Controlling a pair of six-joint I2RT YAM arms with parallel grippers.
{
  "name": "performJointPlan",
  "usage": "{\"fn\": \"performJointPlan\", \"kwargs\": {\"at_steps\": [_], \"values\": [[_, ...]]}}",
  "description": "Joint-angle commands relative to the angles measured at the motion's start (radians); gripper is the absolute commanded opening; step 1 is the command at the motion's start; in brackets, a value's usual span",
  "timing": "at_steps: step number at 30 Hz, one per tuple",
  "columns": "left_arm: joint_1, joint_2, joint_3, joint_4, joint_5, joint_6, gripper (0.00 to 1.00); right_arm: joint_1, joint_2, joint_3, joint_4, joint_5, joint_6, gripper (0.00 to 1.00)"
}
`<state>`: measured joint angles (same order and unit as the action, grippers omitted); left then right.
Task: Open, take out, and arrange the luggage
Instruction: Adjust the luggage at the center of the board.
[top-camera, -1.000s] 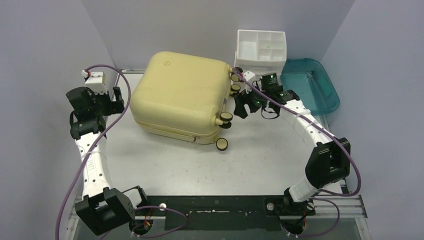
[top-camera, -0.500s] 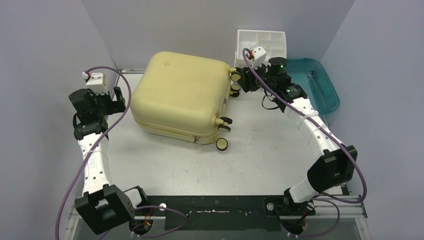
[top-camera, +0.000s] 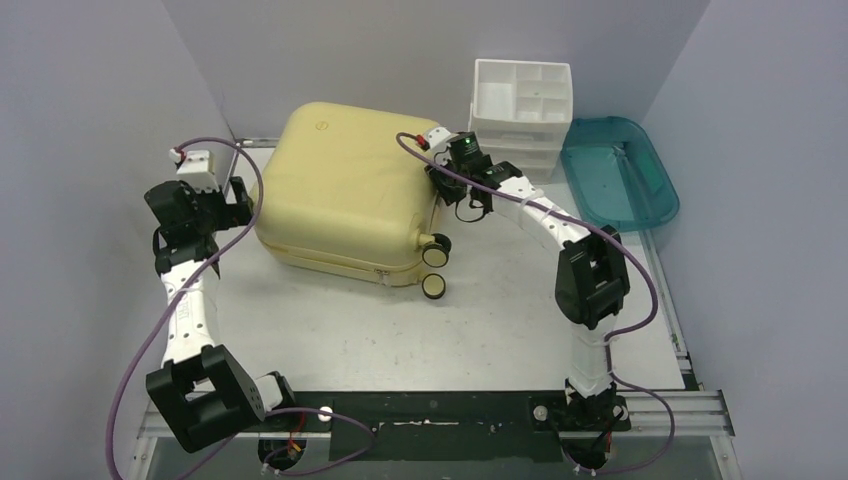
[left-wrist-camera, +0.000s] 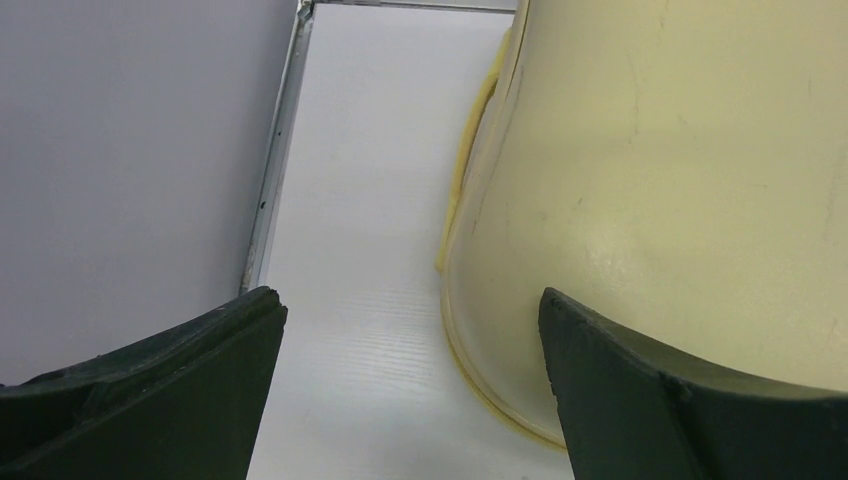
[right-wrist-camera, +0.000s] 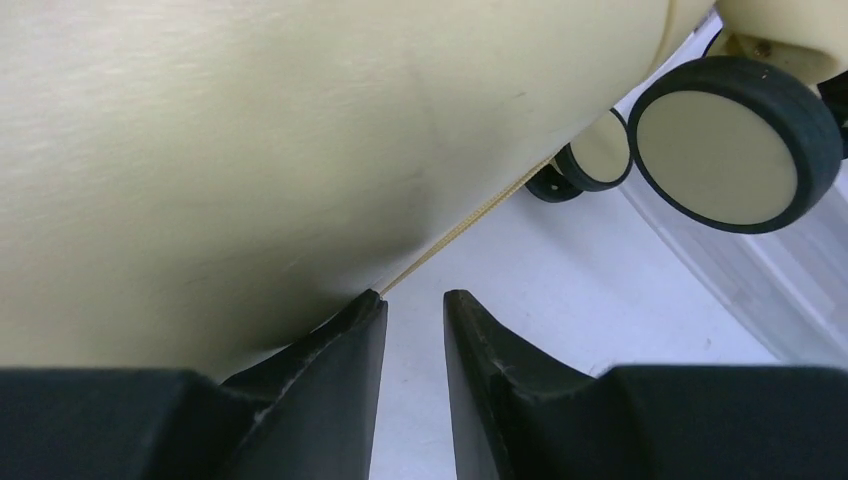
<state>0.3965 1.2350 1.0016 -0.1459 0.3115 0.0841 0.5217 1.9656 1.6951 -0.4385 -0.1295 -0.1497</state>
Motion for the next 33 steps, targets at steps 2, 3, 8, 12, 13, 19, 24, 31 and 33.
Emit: {"fn": "performJointPlan", "kwargs": {"at_steps": [2,3,8,12,13,19,24,31,33], "values": [[0.013,-0.115,-0.085,-0.023,0.092,0.078,0.97,0.198,0.068,0.173,0.058,-0.101,-0.030,0.31],[0.012,-0.141,-0.109,-0.033,0.095,0.090,0.97,0.211,0.093,0.209,0.046,-0.096,-0.025,0.33],[0.013,-0.251,-0.219,-0.077,0.124,0.146,0.97,0.207,0.191,0.378,-0.009,0.065,0.020,0.54],[0.013,-0.298,-0.267,-0.112,0.152,0.165,0.97,0.172,0.150,0.412,-0.058,0.100,0.033,0.68],[0.013,-0.307,-0.277,-0.118,0.157,0.167,0.97,0.170,0.102,0.376,-0.053,0.087,0.012,0.71],[0.013,-0.354,-0.309,-0.134,0.193,0.159,0.97,0.259,-0.324,-0.059,0.059,-0.101,-0.186,0.94],[0.013,-0.392,-0.338,-0.115,0.205,0.143,0.97,0.363,-0.462,-0.239,0.039,-0.220,-0.300,1.00],[0.012,-0.396,-0.342,-0.141,0.220,0.151,0.97,0.404,-0.387,-0.292,0.121,-0.135,-0.263,1.00],[0.013,-0.401,-0.351,-0.133,0.213,0.153,0.97,0.422,-0.347,-0.283,0.160,-0.005,-0.247,1.00]]}}
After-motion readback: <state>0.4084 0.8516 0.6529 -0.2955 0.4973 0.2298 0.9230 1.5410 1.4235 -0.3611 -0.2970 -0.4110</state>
